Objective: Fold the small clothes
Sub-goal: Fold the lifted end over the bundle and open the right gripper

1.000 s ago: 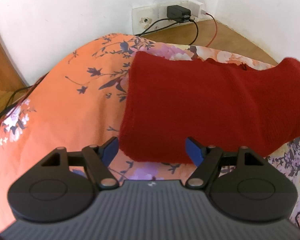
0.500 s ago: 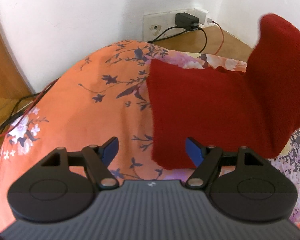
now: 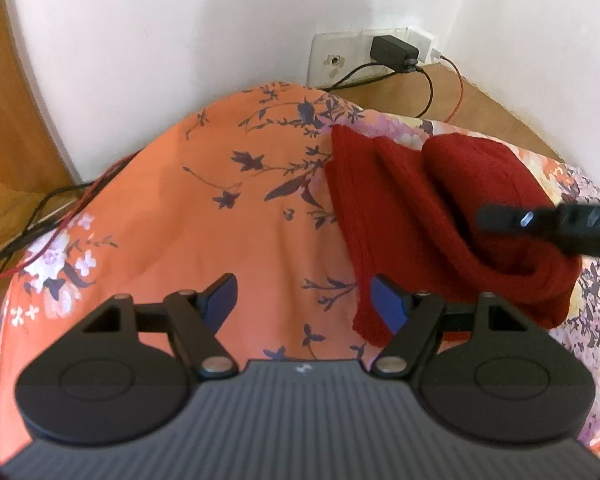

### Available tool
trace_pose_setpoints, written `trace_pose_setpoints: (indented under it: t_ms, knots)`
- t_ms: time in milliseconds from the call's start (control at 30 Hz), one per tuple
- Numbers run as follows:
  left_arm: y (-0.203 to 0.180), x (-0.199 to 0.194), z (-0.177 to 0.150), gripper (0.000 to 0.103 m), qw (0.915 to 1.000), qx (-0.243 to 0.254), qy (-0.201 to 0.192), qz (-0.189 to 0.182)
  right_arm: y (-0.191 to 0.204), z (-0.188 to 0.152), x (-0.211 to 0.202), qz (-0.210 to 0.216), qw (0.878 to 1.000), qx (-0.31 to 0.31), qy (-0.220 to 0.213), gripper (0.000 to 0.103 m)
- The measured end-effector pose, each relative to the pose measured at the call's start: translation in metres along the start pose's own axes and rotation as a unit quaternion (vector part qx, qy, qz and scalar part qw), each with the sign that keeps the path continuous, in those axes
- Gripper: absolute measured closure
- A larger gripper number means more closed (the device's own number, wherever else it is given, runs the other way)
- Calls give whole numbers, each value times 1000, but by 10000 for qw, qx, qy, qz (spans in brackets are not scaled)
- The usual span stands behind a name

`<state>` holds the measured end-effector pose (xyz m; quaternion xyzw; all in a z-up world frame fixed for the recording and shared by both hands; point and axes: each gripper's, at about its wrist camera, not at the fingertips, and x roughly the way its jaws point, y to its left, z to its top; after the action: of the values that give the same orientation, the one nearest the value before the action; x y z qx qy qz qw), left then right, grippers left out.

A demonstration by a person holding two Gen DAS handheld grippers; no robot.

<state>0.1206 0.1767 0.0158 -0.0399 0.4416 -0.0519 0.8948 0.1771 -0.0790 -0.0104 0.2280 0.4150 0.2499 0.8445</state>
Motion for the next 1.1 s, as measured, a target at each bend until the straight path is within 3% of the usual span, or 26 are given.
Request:
trace_pose_setpoints:
  t_ms: [200, 367, 533, 733, 967, 1100]
  knots:
    - [-9, 0, 10, 28, 9991, -20, -9, -412, 25, -16, 2, -314, 9974, -625, -180, 78]
    - [-27, -2, 25, 28, 9979, 22, -124, -636, 36, -13, -37, -277, 9945, -885, -487, 77]
    - [-53, -4, 42, 28, 9949, 87, -324, -955, 26, -5, -83, -378, 9900, -934, -985, 58]
    - [-90, 10, 58, 28, 9912, 275, -341, -1246, -19, -3, -114, -1107, 9838, -610, -1272, 46]
    - [-121, 52, 62, 28, 9914, 315, -6, -1268, -92, -13, -112, -1860, 9738, 168, -1295, 45]
    - [-126, 68, 57, 30, 9906, 263, 40, -1339, -118, -17, -96, -2102, 9711, 394, -1059, 45]
